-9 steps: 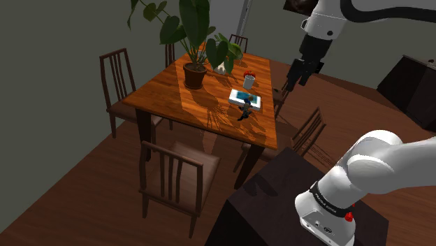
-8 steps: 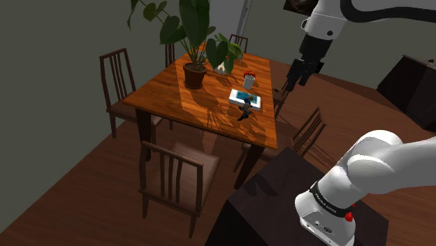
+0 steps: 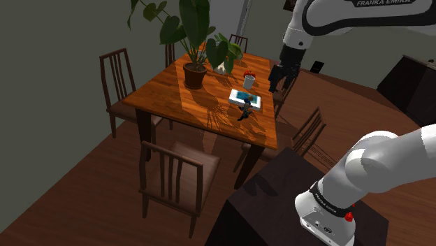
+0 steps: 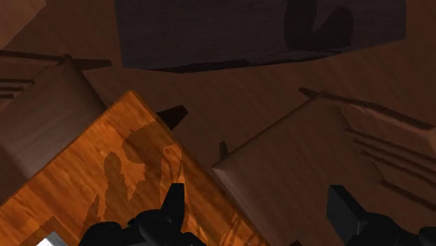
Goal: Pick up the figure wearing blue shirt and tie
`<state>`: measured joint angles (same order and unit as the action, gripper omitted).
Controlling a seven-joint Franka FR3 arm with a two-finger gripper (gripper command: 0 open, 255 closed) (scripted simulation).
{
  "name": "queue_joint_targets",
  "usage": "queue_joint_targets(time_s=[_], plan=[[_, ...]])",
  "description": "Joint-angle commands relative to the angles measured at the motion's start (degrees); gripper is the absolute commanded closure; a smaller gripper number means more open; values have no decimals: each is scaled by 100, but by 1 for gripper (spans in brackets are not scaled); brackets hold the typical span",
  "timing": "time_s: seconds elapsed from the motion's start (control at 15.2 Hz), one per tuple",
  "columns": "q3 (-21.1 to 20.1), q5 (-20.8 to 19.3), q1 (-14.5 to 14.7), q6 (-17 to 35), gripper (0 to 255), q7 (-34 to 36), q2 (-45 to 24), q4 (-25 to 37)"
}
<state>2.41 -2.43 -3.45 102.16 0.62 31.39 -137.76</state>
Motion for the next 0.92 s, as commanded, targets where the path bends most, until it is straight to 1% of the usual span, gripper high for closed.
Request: queue_joint_targets(time_s=[0.0,0.46,0.86], plan=[[97,-17,-66,251,0,-21,-406,121],[414,47,-249,1000,0,-127,-1939,752],[639,255,-411,1403,0,-274,-3281,1542]])
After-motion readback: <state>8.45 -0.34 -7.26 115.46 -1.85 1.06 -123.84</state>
